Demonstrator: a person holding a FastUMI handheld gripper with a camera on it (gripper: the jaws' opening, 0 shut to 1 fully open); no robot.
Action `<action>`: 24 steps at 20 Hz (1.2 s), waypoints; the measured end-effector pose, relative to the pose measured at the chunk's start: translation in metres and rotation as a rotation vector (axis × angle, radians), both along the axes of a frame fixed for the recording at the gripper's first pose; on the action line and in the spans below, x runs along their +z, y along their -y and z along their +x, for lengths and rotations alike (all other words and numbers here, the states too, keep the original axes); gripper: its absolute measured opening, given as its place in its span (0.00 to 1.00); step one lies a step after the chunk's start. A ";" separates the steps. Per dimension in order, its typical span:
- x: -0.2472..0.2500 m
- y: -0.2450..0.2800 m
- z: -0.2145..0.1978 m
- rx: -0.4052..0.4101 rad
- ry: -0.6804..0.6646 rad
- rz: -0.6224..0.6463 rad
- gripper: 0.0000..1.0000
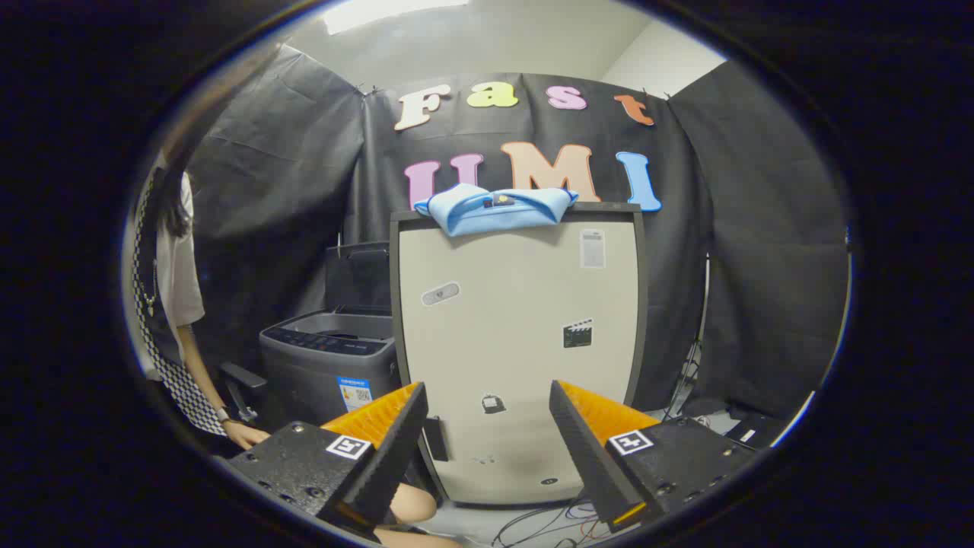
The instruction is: Put the clothes into the washing machine and then close the washing machine lid.
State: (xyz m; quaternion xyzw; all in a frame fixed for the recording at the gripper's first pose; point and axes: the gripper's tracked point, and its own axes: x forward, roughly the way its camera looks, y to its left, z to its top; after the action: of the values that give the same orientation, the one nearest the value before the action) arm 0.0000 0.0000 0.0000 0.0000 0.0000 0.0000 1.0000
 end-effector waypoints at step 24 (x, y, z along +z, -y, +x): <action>0.001 0.008 0.000 -0.051 0.005 0.002 0.97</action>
State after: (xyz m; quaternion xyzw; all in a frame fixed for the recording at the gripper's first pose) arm 0.0004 -0.0077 0.0007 0.0010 -0.0024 -0.0255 0.9997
